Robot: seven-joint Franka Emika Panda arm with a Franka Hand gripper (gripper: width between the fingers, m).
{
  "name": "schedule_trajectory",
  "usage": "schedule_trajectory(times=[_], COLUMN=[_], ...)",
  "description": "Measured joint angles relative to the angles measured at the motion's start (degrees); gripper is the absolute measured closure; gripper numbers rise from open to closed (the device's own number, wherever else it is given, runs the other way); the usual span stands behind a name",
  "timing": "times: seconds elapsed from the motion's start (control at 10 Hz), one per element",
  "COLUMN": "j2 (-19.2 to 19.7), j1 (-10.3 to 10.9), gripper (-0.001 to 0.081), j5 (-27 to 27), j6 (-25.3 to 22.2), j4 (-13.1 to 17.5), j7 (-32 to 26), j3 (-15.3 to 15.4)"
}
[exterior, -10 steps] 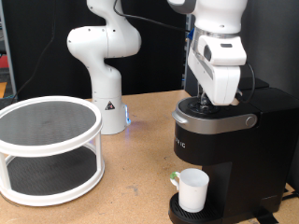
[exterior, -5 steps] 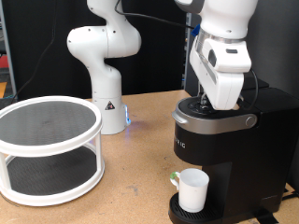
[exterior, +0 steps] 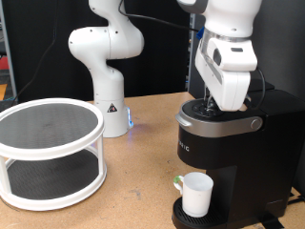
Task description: Make a cup of coffee with the keurig machine
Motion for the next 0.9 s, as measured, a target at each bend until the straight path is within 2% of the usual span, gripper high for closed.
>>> schedule_trajectory(times=[0.2,0.4,0.6,0.9], j2=[-2.9,-5.3,-7.2,-9.9], j1=[-0.1,-0.1,-0.1,-0.1], gripper=[0.0804,0.0804,0.0804,0.0804], j5=[2.8,6.5,9.2,11.9], j6=[7.2,11.0,11.5,10.7], j4=[-4.4,-7.8,-9.4,-9.6], j7=[-0.1,-1.1,-2.1,-2.6], j3=[-0.2,-0.4,-0.5,-1.0])
